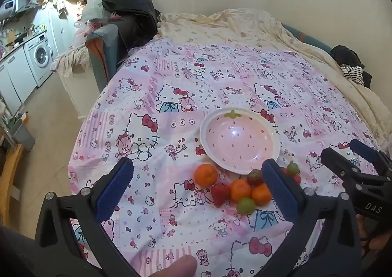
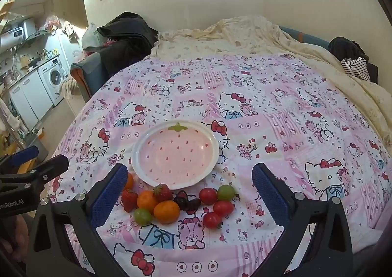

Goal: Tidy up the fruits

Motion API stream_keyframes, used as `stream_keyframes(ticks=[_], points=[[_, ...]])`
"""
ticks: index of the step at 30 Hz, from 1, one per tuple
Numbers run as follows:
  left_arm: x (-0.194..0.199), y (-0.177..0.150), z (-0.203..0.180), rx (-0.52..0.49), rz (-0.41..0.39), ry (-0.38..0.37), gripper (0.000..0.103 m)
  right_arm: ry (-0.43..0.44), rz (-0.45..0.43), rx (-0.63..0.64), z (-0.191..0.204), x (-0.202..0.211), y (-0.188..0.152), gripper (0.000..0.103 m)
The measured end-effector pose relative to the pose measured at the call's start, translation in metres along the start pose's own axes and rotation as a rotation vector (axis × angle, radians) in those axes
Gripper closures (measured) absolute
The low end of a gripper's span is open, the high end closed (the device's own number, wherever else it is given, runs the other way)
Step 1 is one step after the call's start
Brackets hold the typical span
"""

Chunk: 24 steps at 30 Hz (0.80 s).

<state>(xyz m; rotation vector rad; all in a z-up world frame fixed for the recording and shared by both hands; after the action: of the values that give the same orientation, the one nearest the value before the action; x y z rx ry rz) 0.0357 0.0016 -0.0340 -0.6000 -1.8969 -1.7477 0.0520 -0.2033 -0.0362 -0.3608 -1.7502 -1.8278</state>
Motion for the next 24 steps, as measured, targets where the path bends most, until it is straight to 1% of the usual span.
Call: stream_keyframes(ticks=[3,4,7,8,9,11,24], points=[[0.004,0.0,0.001,0.001,-0.005,0.009,0.0,-0.002,-0.004,-0.005,-0.001,0.0,0.001,0.0],[0.0,0.003,0.002,0.003,0.013,0.002,0.0,-0.002,-0.006,-0.007,-0.001,0.0,0.001,0.0],[0.001,0.007,0.004,0.0,0.002,0.012,0.0,-0.002,-0.007,-0.011,-0.001,0.001,0.0,0.0],[0.002,0.009,0.005,0.0,0.0,0.01,0.0,0.006,0.009,-0.01,-0.007,-0.006,0.001,0.0],[0.001,0.002,0.001,-0.004,-0.006,0.008,0.0,0.006,0.008,-0.009,-0.007,-0.004,0.001,0.0],[-0.003,0.002,0.002,0.007,0.007,-0.017,0.0,0.005,0.009,-0.009,-0.005,-0.004,0.001,0.0],[-0.003,0.002,0.0,0.008,0.008,-0.021,0.0,0.004,0.009,-0.011,-0.002,0.001,0.0,0.0]])
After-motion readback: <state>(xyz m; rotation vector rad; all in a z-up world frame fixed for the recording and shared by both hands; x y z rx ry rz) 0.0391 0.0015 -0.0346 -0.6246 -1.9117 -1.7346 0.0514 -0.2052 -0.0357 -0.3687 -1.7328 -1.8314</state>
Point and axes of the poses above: each gripper's, at about its wrist camera, not at the fingertips, and x roughly against the way its jaws point, z to its left, y to its top, the point moved 5 cm from there along -x, roughly the way its jaws point, and after that the axes turned 5 degrees about -z, right-handed, at the moved point
